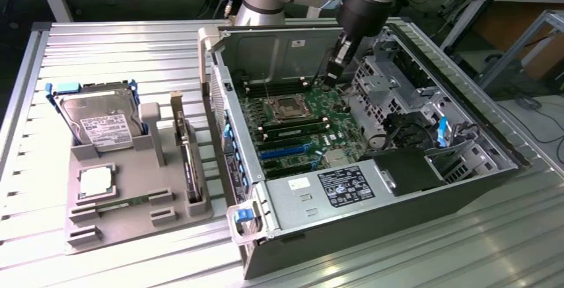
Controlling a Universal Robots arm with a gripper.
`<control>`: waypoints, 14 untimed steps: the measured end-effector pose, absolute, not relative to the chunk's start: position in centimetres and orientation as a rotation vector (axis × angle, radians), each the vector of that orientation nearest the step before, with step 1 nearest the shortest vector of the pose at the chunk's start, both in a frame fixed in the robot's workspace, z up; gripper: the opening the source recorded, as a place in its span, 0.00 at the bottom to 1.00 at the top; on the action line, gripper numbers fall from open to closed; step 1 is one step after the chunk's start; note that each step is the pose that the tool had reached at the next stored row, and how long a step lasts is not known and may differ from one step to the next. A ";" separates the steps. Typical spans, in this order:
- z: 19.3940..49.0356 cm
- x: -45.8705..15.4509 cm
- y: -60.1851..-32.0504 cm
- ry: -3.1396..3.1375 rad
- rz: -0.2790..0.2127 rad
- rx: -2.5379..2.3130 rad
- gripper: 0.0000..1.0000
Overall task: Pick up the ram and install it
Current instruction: 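Press down the ram until it locks into place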
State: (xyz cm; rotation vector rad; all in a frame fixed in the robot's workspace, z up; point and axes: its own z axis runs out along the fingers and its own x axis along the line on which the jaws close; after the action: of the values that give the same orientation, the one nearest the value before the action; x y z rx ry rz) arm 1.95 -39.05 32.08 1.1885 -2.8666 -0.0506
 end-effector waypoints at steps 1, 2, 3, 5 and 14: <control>32.1 1.9 -39.0 -2.889 -0.052 1.134 0.11; 32.0 1.9 -39.0 -2.911 -0.053 1.078 0.11; 32.0 1.9 -39.0 -2.931 -0.054 1.024 0.11; 32.0 1.9 -39.0 -2.949 -0.055 0.974 0.11; 31.8 1.9 -39.0 -3.048 -0.061 0.616 0.11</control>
State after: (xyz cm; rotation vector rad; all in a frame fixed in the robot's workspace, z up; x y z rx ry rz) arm 1.95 -39.05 31.76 0.6158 -3.0484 -0.0610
